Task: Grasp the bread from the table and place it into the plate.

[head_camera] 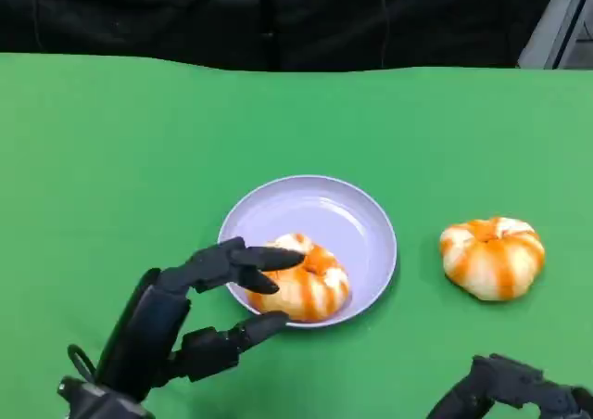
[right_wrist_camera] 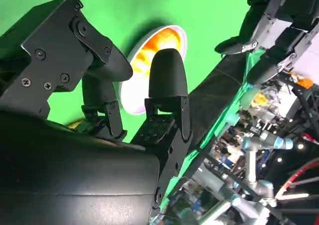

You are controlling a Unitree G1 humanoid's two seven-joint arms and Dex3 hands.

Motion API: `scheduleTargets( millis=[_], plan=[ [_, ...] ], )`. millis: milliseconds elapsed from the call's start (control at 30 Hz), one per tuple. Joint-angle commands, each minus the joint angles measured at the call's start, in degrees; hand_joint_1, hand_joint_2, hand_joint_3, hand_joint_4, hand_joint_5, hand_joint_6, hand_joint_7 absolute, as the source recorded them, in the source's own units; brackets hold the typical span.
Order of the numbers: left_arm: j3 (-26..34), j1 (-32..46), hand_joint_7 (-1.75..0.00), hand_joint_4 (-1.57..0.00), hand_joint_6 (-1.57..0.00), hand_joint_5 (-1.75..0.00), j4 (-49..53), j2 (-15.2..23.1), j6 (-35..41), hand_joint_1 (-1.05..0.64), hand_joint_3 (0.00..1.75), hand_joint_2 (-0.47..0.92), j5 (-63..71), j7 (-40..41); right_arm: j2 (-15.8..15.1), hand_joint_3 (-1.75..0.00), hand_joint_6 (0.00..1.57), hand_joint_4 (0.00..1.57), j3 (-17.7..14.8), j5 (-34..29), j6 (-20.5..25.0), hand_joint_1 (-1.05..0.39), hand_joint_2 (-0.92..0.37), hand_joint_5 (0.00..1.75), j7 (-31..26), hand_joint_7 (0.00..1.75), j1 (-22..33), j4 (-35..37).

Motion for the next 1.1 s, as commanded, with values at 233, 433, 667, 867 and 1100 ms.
scheduleTargets(
  millis=[233, 433, 667, 867, 1100],
  plan=[
    [3.0, 4.7, -1.28, -0.83, -0.81, -1.54, 8.2, -0.9, -11.2, 0.00, 1.42, 0.32, -6.3, -2.5, -0.2, -1.44, 0.92, 0.86, -0.7, 3.4, -0.7, -0.02, -0.20, 1.37, 1.1, 1.05, -0.7, 1.3],
    [3.1, 9.6, -1.42, -0.92, -0.89, -1.65, 7.5, -1.9, -12.0, 0.12, 1.51, 0.34, -7.2, -3.7, -0.1, -1.46, 0.94, 0.88, -0.8, 6.3, -2.3, -0.02, -0.16, 1.38, 1.7, 1.07, 0.0, 2.5],
    [2.7, 14.5, -1.49, -0.95, -0.92, -1.70, 7.3, -3.3, -15.2, 0.11, 1.67, 0.26, -4.7, -3.6, -0.7, -1.57, 0.95, 0.92, -2.6, 8.3, -4.9, -0.01, -0.07, 1.38, 2.4, 1.10, 4.0, 2.3],
    [3.1, 15.3, -1.52, -0.92, -0.89, -1.70, 8.5, -4.3, -17.5, 0.12, 1.65, 0.26, -1.8, -3.0, -1.4, -1.47, 0.94, 0.92, -4.6, 8.2, -5.5, 0.00, -0.12, 1.41, 3.3, 1.11, 5.8, 1.3],
    [3.9, 11.0, -1.49, -0.96, -0.92, -1.66, 10.6, -3.0, -17.1, 0.11, 1.62, 0.26, -3.0, -4.4, 0.6, -1.43, 0.93, 0.90, -3.8, 6.7, -2.3, 0.01, -0.14, 1.45, 4.0, 1.11, 5.9, -1.5]
  ],
)
